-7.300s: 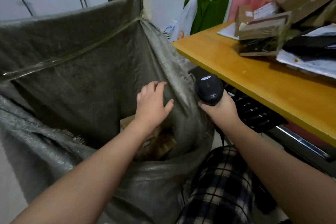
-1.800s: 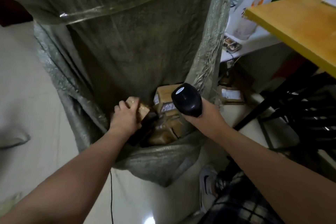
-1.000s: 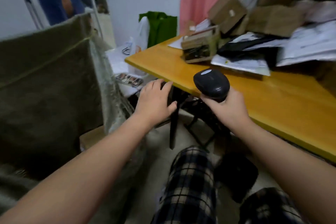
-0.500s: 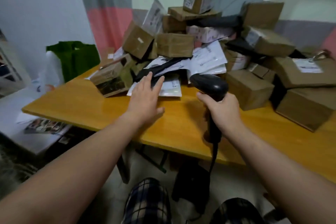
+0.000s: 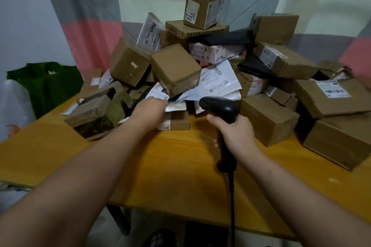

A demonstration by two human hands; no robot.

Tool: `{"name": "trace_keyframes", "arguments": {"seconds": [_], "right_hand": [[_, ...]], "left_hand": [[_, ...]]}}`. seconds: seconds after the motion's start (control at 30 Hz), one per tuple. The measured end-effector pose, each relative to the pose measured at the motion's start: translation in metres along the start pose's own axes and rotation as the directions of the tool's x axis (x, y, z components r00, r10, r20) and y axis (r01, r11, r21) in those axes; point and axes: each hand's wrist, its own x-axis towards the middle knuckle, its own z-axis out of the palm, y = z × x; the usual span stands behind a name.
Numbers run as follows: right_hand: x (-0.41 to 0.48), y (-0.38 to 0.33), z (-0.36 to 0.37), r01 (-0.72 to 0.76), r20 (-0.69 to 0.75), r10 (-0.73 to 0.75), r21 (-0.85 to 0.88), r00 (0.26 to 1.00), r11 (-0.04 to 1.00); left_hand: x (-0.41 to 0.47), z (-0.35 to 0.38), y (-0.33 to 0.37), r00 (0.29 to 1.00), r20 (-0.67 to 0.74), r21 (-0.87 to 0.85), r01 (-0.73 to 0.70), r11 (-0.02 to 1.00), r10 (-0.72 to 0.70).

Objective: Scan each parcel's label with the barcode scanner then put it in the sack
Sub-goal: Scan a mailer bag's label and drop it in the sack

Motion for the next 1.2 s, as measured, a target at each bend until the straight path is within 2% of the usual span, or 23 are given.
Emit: {"name": "trace_keyframes", "arguments": {"seconds": [0.1,0.2,0.3,0.4,0.47,0.57,0.63,0.67,0.73,0.77,0.83,0.87,0.93,1.0,1.03,1.13,1.2], "right_hand": [[-0.002,-0.002,-0.008,0.004,-0.02,-0.003,0.037,1.0,0.999],[-0.009,-0.008,-0.019,0.028,-0.035,-0.025,0.078,0.999,0.997],[-0.02,-0.013,-0.03,0.068,-0.056,-0.063,0.097,0.996,0.993],[-0.031,-0.015,-0.041,0.112,-0.088,-0.103,0.105,0.991,0.988],[-0.038,-0.011,-0.046,0.121,-0.112,-0.111,0.091,0.988,0.988],[-0.048,-0.003,-0.052,0.097,-0.076,-0.099,-0.022,0.992,0.995],[-0.056,0.001,-0.054,0.08,0.003,-0.08,-0.087,0.997,0.993],[-0.06,0.001,-0.054,0.086,0.042,-0.081,-0.129,0.996,0.988],[-0.068,0.004,-0.053,0.1,0.061,-0.091,-0.156,0.994,0.983],[-0.071,0.005,-0.052,0.092,0.046,-0.086,-0.134,0.995,0.987],[-0.077,0.006,-0.049,0.067,0.004,-0.067,-0.063,0.998,0.996],[-0.079,0.007,-0.047,0.053,-0.007,-0.053,-0.034,0.999,0.998],[-0.083,0.009,-0.044,0.035,-0.024,-0.035,0.007,0.999,0.999],[-0.086,0.012,-0.042,0.023,-0.037,-0.022,0.035,0.999,0.999],[-0.087,0.014,-0.042,0.016,-0.037,-0.015,0.031,0.999,0.999],[-0.09,0.016,-0.044,-0.011,-0.029,0.012,0.012,1.0,1.0],[-0.089,0.016,-0.047,-0.029,-0.027,0.03,0.035,0.999,0.999]], "left_hand": [[-0.005,-0.015,0.004,0.989,-0.138,-0.058,0.046,0.997,-0.053],[-0.021,-0.033,0.017,0.964,-0.264,-0.11,-0.003,0.994,-0.026],[-0.043,-0.039,0.034,0.924,-0.357,-0.093,-0.179,0.979,0.136],[-0.071,-0.034,0.052,0.833,-0.426,0.013,-0.385,0.923,0.353],[-0.094,-0.025,0.071,0.86,-0.294,0.022,-0.43,0.903,0.417],[-0.122,-0.009,0.093,0.909,0.034,0.003,-0.415,0.91,0.415],[-0.132,-0.008,0.095,0.905,0.19,-0.082,-0.372,0.925,0.381],[-0.135,-0.012,0.094,0.908,0.223,-0.183,-0.317,0.93,0.354],[-0.139,-0.02,0.091,0.938,0.195,-0.413,-0.186,0.892,0.286],[-0.139,-0.024,0.089,0.967,0.117,-0.47,-0.147,0.87,0.226],[-0.133,-0.026,0.084,0.997,-0.054,-0.433,-0.066,0.899,0.047],[-0.129,-0.025,0.08,0.996,-0.068,-0.395,0.021,0.918,-0.052],[-0.12,-0.02,0.07,0.97,0.058,-0.368,0.239,0.898,-0.235],[-0.114,-0.016,0.062,0.93,0.194,-0.392,0.366,0.844,-0.313],[-0.112,-0.013,0.06,0.927,0.197,-0.39,0.372,0.842,-0.318],[-0.11,-0.008,0.067,0.952,0.039,-0.391,0.294,0.872,-0.303],[-0.113,-0.007,0.078,0.956,0.09,-0.478,0.288,0.83,-0.28]]}}
